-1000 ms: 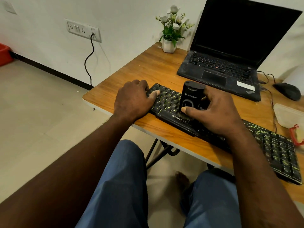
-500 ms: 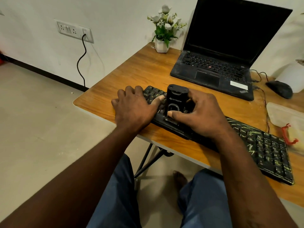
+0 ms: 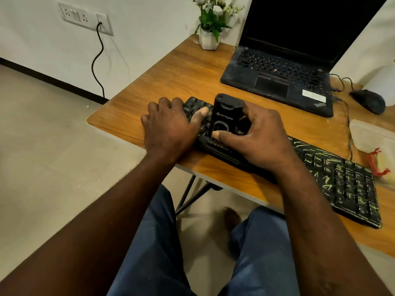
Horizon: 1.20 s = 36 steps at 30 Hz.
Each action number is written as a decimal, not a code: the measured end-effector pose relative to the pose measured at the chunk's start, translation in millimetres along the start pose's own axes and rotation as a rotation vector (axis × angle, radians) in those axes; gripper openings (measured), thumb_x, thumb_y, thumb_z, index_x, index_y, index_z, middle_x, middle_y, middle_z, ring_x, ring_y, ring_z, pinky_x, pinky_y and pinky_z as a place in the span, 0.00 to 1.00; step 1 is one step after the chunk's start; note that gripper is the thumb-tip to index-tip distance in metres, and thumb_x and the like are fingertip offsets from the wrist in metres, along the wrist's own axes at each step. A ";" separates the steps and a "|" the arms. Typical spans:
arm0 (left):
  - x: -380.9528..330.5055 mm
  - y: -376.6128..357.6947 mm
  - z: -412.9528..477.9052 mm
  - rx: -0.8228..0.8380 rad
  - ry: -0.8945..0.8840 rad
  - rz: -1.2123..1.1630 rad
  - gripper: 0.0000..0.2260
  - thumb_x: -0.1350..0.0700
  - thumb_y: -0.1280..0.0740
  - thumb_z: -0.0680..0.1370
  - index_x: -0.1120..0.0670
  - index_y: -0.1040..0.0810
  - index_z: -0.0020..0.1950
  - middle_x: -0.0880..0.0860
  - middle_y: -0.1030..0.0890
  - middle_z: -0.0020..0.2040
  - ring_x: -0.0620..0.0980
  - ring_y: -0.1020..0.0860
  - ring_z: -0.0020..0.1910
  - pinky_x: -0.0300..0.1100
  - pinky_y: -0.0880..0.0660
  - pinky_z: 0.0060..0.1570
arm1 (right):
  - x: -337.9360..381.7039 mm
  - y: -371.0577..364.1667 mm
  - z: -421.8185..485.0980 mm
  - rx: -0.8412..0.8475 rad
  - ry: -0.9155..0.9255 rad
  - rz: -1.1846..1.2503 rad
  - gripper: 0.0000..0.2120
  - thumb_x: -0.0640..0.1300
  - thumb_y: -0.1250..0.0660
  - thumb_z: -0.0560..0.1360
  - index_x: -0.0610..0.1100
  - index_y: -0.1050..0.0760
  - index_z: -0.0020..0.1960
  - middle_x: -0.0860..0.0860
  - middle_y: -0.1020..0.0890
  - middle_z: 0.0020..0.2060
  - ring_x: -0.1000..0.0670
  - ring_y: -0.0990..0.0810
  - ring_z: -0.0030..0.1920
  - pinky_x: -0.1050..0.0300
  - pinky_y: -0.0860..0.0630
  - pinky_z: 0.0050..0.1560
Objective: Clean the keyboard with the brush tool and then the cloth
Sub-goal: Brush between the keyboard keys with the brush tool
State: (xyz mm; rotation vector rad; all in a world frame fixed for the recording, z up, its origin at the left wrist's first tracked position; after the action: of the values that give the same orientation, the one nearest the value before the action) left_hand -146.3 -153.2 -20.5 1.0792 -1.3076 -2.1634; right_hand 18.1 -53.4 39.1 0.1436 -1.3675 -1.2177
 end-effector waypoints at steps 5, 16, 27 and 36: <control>0.3 -0.9 0.1 0.001 0.006 -0.006 0.33 0.29 0.49 0.80 0.53 0.26 0.69 0.58 0.25 0.65 0.59 0.30 0.66 0.58 0.33 0.61 | -29.4 36.2 -29.4 0.019 -0.110 -0.013 0.30 0.52 0.20 0.68 0.53 0.23 0.68 0.59 0.17 0.53 0.61 0.18 0.52 0.63 0.20 0.49; 7.7 4.9 2.9 -0.001 0.029 -0.140 0.19 0.47 0.44 0.84 0.53 0.21 0.68 0.58 0.24 0.64 0.59 0.28 0.63 0.55 0.33 0.61 | 11.3 -17.0 -4.1 -0.037 0.008 -0.046 0.27 0.54 0.21 0.70 0.51 0.22 0.67 0.56 0.17 0.55 0.54 0.18 0.54 0.52 0.18 0.54; 5.1 2.2 1.2 -0.042 0.022 -0.028 0.29 0.34 0.45 0.82 0.53 0.21 0.69 0.56 0.24 0.65 0.58 0.28 0.64 0.55 0.32 0.59 | -19.9 28.6 -42.2 -0.053 -0.122 0.005 0.25 0.52 0.21 0.69 0.61 0.27 0.63 0.65 0.20 0.50 0.65 0.20 0.51 0.64 0.22 0.49; -15.2 -3.6 -5.2 0.021 -0.207 -0.010 0.39 0.23 0.46 0.75 0.46 0.32 0.77 0.54 0.31 0.73 0.58 0.34 0.71 0.56 0.35 0.64 | -19.9 39.6 -67.3 -0.133 -0.093 -0.002 0.26 0.53 0.22 0.69 0.60 0.26 0.64 0.67 0.20 0.51 0.68 0.20 0.53 0.72 0.23 0.49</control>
State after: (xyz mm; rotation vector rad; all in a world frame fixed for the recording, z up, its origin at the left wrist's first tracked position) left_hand -132.5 -144.3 -18.7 0.8895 -1.4186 -2.3240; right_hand 98.3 -58.8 34.1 -0.0057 -1.3610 -1.3265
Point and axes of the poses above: each hand's wrist, its own z-axis towards the middle knuckle, its own y-axis out of the back of the hand, x = y × z, the point moved 8 cm from there along z, towards the middle knuckle
